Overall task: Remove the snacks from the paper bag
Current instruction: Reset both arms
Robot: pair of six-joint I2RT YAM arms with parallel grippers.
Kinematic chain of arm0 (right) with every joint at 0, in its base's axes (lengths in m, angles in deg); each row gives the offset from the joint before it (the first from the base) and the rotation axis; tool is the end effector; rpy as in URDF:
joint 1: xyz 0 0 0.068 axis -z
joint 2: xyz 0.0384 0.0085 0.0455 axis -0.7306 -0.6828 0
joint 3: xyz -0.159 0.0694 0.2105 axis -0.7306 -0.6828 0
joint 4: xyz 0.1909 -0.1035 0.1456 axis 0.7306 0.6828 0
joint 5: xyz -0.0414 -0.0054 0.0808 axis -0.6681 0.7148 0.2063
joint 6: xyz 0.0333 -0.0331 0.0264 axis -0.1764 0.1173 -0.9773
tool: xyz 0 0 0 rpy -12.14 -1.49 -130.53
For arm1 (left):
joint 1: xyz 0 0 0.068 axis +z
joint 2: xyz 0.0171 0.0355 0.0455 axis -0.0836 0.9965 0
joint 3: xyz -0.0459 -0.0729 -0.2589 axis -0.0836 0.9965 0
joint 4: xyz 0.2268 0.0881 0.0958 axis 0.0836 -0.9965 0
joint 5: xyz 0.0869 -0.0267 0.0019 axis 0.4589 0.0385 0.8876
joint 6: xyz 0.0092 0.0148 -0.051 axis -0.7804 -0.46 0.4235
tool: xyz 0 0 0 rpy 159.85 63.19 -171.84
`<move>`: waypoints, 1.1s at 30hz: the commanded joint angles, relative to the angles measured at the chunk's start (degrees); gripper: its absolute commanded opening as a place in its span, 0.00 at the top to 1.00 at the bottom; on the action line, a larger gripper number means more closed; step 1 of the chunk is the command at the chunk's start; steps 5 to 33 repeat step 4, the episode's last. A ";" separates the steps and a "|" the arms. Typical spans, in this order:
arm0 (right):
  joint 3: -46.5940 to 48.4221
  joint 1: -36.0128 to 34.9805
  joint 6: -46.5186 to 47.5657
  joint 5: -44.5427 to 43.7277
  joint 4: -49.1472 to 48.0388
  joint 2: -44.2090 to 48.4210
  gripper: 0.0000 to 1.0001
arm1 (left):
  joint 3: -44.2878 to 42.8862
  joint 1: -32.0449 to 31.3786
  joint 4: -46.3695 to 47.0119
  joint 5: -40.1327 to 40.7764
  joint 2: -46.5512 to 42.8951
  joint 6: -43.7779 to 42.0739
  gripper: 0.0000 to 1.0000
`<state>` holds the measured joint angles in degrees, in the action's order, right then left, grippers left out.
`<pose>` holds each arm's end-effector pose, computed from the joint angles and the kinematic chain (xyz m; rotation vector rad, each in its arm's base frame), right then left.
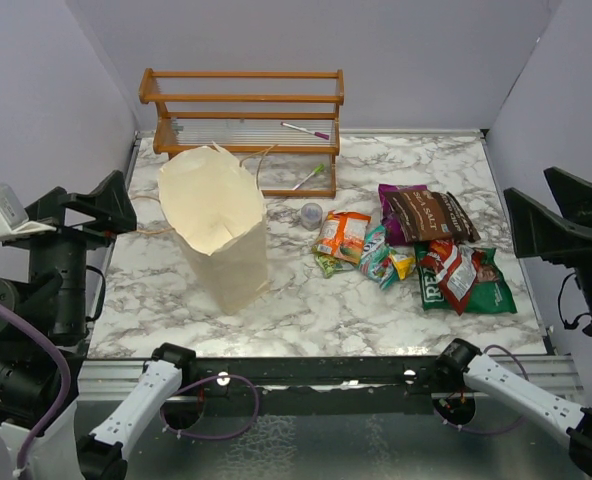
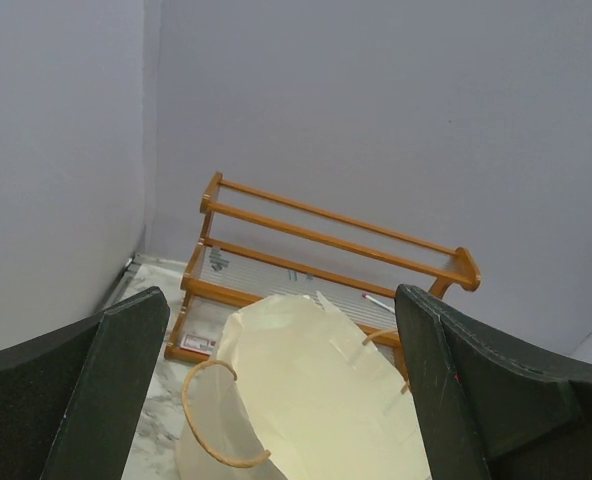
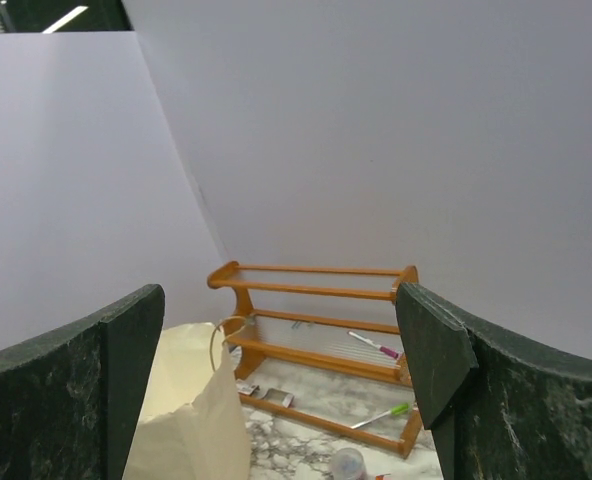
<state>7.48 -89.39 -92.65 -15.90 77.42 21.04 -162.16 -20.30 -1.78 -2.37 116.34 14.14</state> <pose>0.0070 -0.0046 0.5321 -0.1121 1.0941 0.6808 0.0108 0.0102 0.5397 -0.3146 1.2651 -0.2348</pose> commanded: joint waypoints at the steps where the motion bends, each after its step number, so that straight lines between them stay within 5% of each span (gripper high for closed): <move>1: 1.69 -0.17 0.90 -8.06 4.77 -0.14 0.01 | -1.84 -0.75 1.78 0.01 -0.36 -2.67 0.01; 33: -0.40 -0.17 2.92 -8.87 3.03 0.57 0.01 | -2.16 -1.18 1.34 0.25 -0.25 -2.67 0.01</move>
